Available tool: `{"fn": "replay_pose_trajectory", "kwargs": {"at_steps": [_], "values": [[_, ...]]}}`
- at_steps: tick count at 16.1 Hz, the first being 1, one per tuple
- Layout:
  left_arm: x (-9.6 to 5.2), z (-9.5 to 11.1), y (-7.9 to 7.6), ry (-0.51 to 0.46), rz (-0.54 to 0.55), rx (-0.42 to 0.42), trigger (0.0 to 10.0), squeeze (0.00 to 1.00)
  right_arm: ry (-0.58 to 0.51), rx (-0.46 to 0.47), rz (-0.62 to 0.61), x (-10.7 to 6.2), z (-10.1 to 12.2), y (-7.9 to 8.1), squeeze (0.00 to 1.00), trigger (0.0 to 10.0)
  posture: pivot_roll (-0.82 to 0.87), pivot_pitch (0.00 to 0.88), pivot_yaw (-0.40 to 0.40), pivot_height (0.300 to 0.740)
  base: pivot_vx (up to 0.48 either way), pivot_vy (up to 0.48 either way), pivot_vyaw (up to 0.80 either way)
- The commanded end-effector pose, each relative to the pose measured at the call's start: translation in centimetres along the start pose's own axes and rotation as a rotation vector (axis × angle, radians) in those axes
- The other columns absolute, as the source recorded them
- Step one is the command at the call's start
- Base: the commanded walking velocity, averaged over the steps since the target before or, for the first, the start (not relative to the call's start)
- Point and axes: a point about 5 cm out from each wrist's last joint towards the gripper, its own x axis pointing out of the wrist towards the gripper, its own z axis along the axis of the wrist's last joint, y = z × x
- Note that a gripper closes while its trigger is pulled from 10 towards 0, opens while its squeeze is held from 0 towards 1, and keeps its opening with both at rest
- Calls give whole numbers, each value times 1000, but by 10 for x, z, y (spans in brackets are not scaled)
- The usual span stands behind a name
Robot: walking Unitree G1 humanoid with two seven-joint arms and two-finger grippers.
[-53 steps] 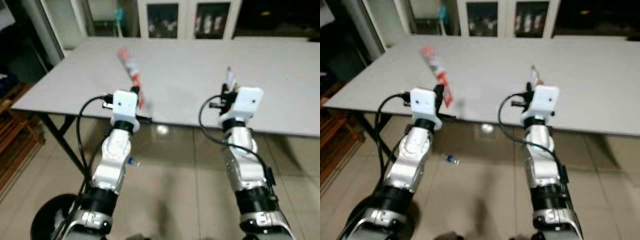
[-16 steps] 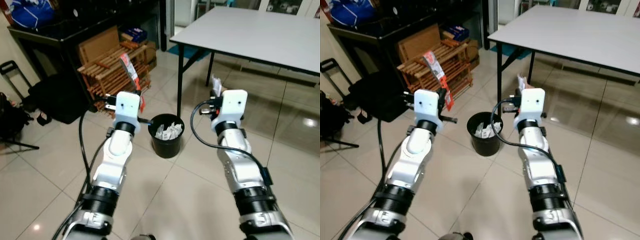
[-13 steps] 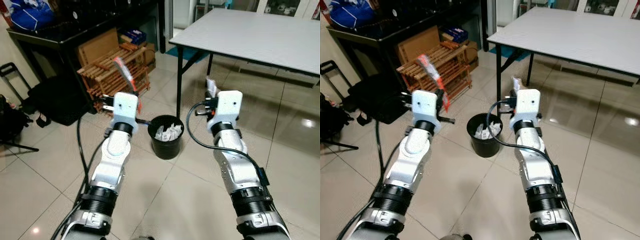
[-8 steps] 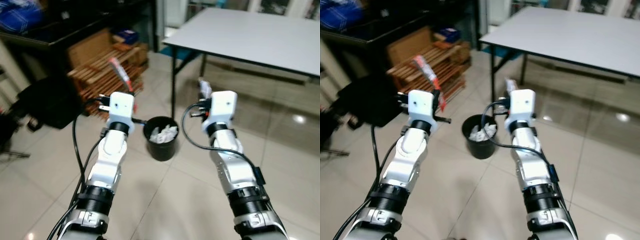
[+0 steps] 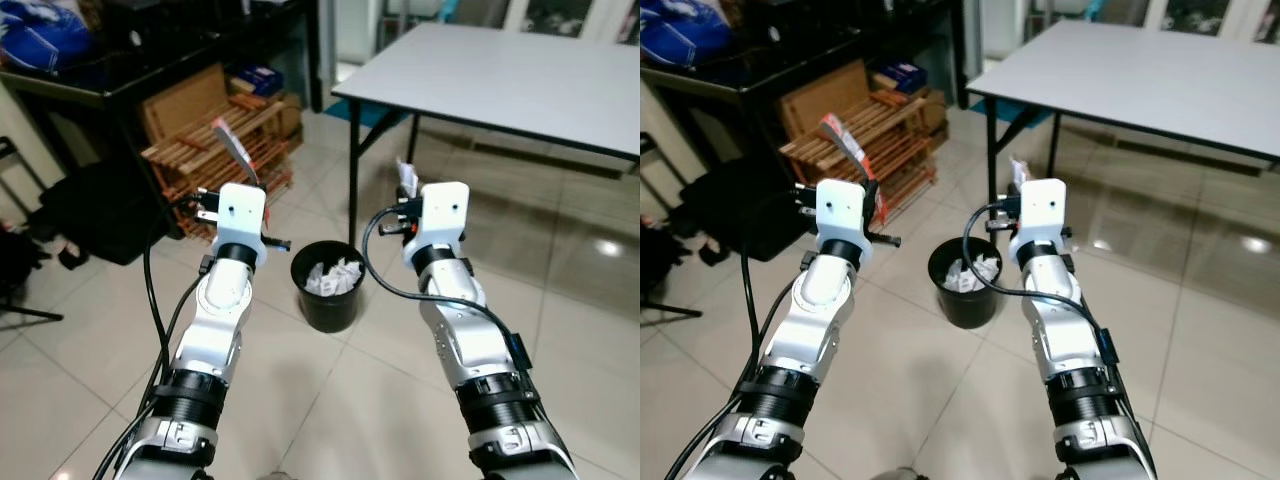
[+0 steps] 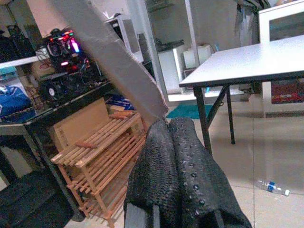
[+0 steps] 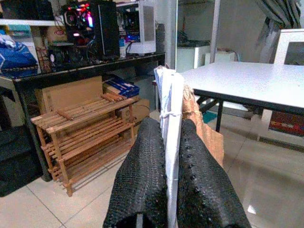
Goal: Picking trash to rubbish bin
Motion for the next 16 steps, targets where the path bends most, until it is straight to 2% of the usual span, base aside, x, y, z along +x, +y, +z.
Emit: {"fn": "replay_pose_trajectory", "kwargs": {"at_steps": [1,7,16], "values": [[1,2,-5,-3,-10,-3,10000,0,6,-3,-13,1,0,-5,0,10000,22,29,79,702,341,0,0],[2,4,-7,-6,-18,-5,10000,0,29,-9,-10,1,-2,-5,0,10000,20,26,79,740,340,0,0],[1,2,-7,4,-23,0,10000,0,32,2,-11,1,-2,-5,0,10000,22,37,78,740,337,0,0]]}}
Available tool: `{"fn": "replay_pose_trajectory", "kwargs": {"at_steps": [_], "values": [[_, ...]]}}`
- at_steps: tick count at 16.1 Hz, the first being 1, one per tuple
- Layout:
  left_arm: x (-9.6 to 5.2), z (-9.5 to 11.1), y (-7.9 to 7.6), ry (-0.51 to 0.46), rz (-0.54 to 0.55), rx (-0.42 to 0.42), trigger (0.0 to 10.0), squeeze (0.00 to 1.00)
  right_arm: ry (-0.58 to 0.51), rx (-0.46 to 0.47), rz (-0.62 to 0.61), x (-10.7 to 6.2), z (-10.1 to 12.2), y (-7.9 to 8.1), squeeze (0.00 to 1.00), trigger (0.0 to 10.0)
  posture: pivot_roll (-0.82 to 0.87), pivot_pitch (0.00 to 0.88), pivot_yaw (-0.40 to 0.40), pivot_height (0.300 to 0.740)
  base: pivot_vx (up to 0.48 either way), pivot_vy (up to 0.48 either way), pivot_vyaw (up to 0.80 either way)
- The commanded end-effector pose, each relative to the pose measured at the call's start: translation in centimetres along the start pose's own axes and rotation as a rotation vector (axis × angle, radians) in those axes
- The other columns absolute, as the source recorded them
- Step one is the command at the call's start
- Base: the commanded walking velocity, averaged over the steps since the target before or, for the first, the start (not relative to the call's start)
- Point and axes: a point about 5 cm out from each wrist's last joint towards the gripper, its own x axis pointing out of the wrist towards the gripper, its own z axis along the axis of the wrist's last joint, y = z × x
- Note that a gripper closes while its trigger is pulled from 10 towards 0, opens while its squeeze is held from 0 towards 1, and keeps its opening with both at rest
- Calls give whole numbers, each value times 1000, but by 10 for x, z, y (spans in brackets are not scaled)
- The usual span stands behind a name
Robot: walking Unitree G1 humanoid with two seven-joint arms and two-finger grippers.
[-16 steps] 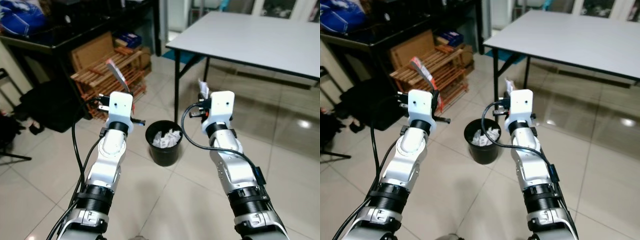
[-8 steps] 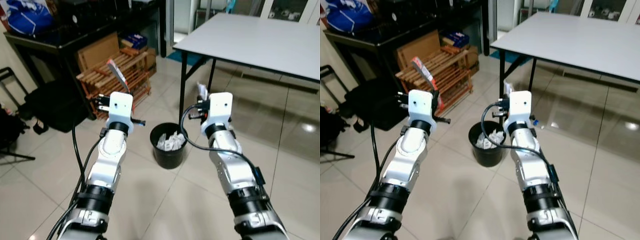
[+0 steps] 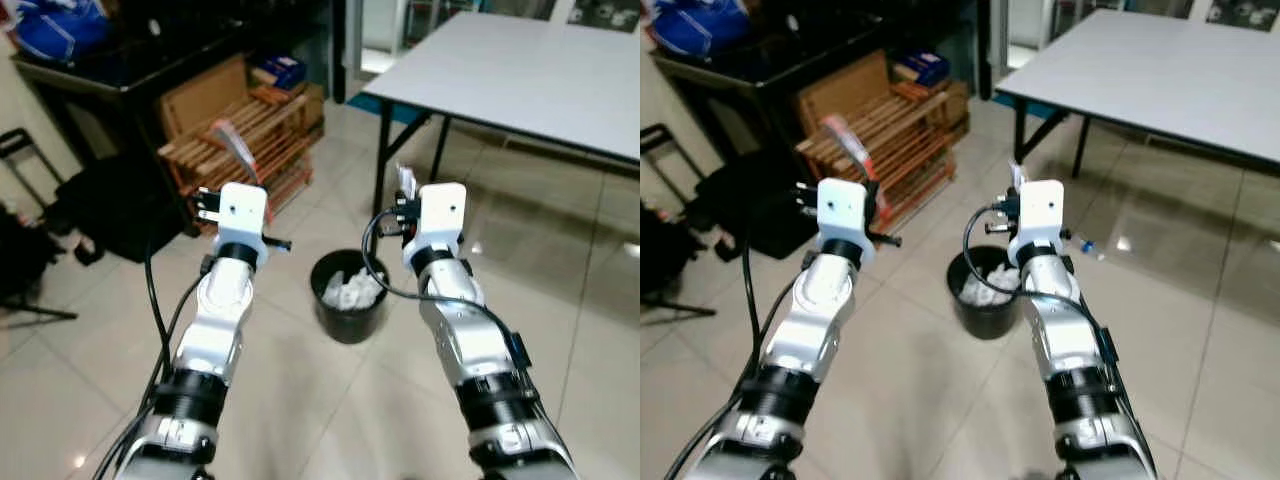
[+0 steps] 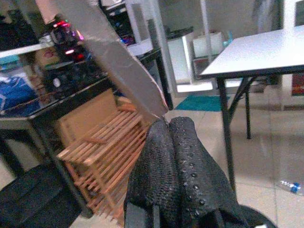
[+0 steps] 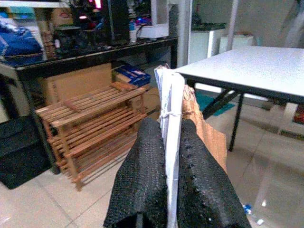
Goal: Picking trash to rubbish bin
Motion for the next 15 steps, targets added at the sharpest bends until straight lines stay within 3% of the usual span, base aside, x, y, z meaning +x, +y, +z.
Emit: {"fn": "replay_pose_trajectory", "kwargs": {"at_steps": [1,4,7,15], "values": [[1,2,0,-3,-7,10,10000,0,-11,11,-2,2,4,-1,0,10000,23,39,78,740,334,0,0],[1,1,1,1,-6,12,10000,0,-2,25,-1,2,3,0,0,10000,23,40,77,740,334,0,0],[1,1,1,2,-6,12,10000,0,4,24,6,2,2,0,0,10000,24,40,76,740,333,0,-767],[1,1,1,5,-6,17,10000,0,13,18,6,3,1,1,0,10000,27,39,76,740,334,0,0]]}}
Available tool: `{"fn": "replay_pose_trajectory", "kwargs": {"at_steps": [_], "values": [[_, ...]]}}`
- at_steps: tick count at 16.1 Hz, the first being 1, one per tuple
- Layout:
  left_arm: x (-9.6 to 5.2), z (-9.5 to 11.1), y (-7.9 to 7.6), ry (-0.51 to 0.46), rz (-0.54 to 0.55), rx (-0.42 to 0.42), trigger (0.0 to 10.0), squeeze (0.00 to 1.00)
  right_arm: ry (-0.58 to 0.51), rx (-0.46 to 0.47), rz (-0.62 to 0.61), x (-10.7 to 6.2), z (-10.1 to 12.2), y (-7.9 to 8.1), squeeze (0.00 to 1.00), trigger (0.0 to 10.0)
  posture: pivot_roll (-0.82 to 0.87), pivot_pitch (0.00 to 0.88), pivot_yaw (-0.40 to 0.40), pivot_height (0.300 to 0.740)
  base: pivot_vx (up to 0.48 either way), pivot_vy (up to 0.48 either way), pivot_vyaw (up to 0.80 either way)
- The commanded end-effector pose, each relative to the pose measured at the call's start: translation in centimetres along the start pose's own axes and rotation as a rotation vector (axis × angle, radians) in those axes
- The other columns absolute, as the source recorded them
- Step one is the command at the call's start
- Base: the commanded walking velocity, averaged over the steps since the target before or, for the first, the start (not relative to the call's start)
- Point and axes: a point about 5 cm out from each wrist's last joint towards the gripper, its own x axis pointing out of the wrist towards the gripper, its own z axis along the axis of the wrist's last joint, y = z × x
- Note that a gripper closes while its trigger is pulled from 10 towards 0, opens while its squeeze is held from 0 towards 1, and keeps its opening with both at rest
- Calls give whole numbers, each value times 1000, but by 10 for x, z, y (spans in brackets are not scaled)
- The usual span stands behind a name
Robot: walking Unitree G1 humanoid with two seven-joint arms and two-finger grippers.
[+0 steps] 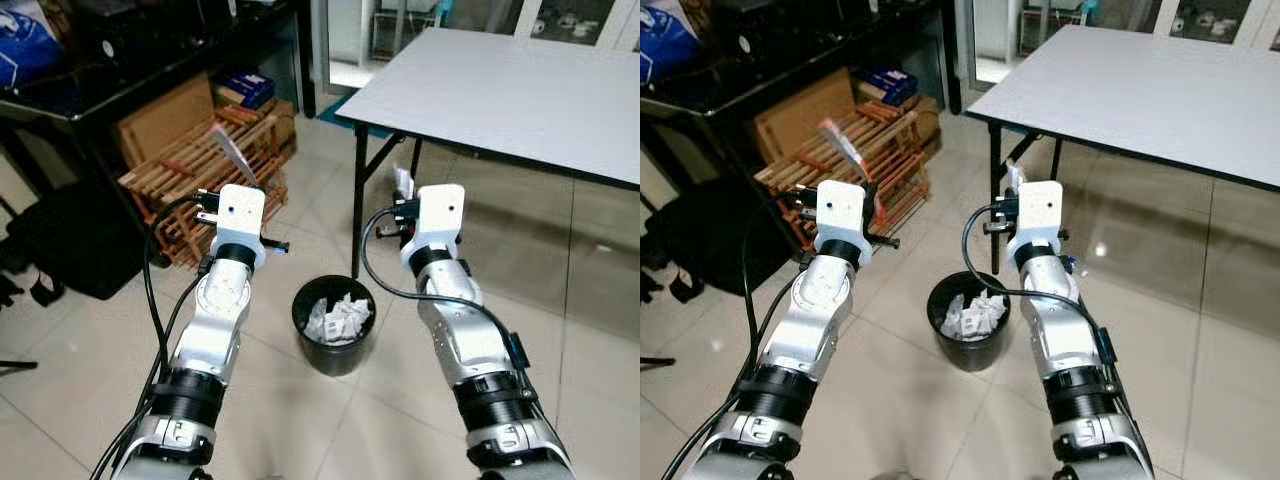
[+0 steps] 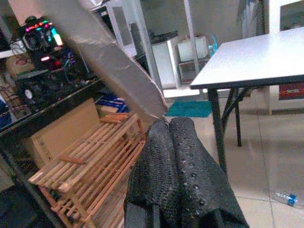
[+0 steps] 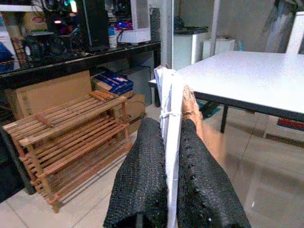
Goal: Picking trash to rubbish bin
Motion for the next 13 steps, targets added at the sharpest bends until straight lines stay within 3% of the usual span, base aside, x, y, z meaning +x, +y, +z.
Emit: {"fn": "replay_pose_trajectory", "kwargs": {"at_steps": [1,2,13], "values": [[2,6,-7,-17,-20,-1,10000,0,7,9,-15,2,1,-4,0,10000,26,38,76,740,337,0,-800],[2,6,-6,-17,-21,-1,10000,0,-3,3,-13,2,2,-4,0,10000,26,38,77,740,337,0,-800],[3,7,-6,-23,-31,6,10000,0,-10,11,-17,1,2,-3,0,10000,22,13,84,740,336,0,0]]}}
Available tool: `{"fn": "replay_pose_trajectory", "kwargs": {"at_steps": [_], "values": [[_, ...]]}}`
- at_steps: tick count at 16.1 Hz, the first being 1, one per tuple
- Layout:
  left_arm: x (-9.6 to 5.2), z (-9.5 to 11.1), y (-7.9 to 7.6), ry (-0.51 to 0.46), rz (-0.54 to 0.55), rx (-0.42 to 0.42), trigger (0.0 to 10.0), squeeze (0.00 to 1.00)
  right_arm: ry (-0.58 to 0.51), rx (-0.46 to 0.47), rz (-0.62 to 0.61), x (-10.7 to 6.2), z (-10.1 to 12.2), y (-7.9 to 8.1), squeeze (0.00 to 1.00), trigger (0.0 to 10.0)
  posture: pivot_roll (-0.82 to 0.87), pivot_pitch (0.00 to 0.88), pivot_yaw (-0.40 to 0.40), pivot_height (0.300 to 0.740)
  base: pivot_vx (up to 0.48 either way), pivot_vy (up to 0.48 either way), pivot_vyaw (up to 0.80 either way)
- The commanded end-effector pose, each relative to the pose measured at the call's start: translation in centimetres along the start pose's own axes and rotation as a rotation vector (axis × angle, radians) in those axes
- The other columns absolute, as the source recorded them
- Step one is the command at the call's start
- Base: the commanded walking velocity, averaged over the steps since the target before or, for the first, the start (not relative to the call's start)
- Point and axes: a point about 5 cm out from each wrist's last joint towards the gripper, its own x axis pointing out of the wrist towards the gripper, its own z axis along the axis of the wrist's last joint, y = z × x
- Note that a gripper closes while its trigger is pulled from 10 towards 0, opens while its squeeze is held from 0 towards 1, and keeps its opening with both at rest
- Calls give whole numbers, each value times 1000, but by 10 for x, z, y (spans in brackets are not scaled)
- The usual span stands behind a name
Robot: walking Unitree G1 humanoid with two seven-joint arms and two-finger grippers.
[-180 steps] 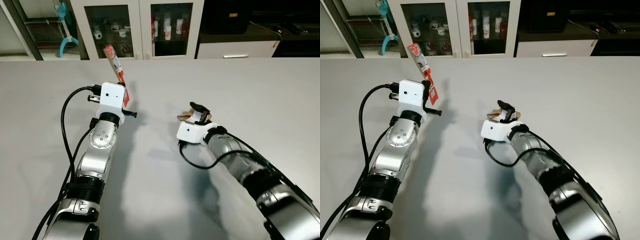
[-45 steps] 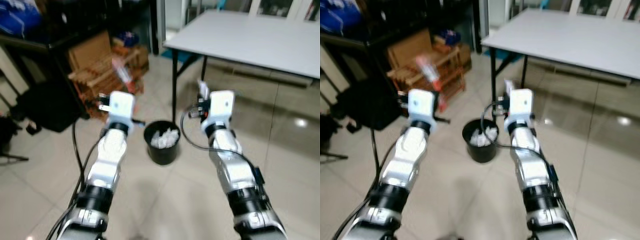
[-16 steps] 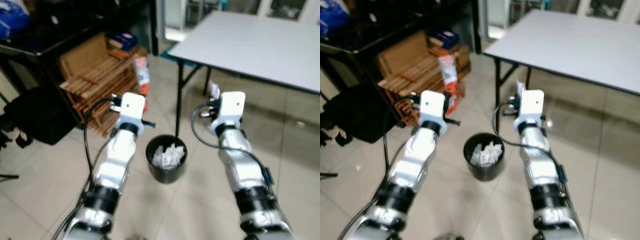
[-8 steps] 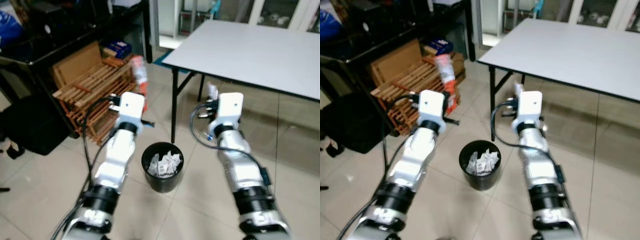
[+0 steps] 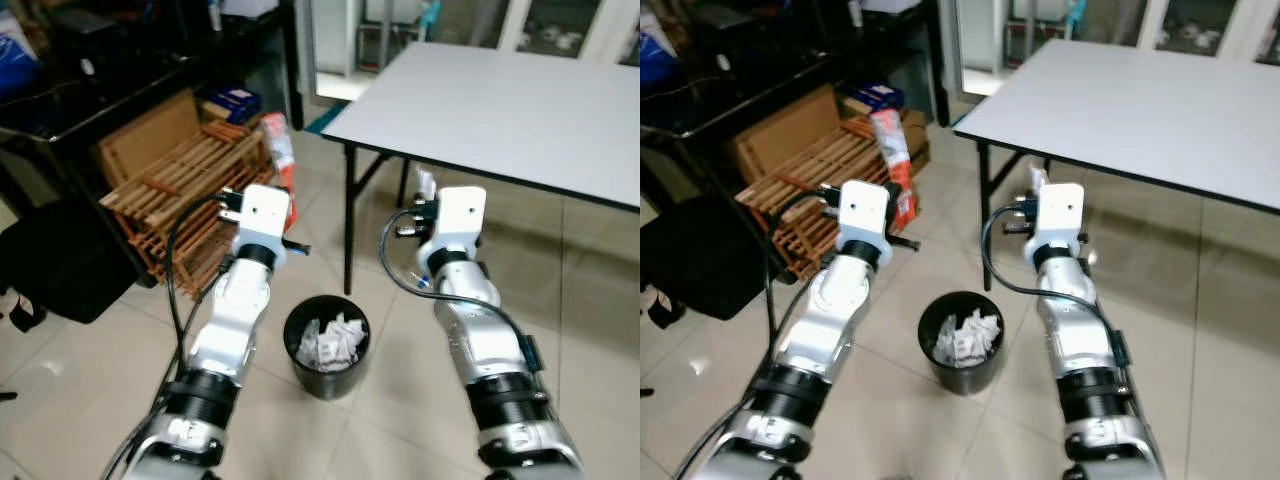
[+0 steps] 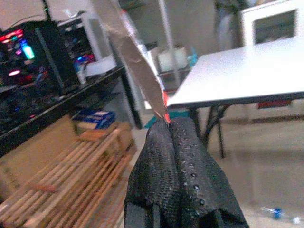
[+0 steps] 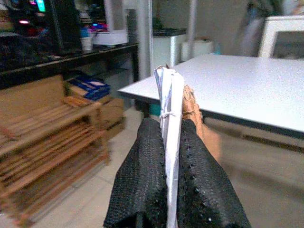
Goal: Picking trash to rubbish bin
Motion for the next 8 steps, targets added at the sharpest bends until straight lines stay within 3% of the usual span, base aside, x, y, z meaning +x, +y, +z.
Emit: {"fn": "replay_pose_trajectory", "kwargs": {"at_steps": [1,3,8], "values": [[2,2,2,-3,6,-1,10000,0,-7,-1,15,1,4,2,0,10000,22,16,84,740,356,0,-800],[2,2,1,-1,6,-1,10000,0,-10,-5,17,1,4,2,0,10000,25,22,80,740,377,0,-800],[1,1,2,3,12,-3,10000,0,-15,-16,16,2,5,2,0,10000,28,31,77,740,381,0,0]]}}
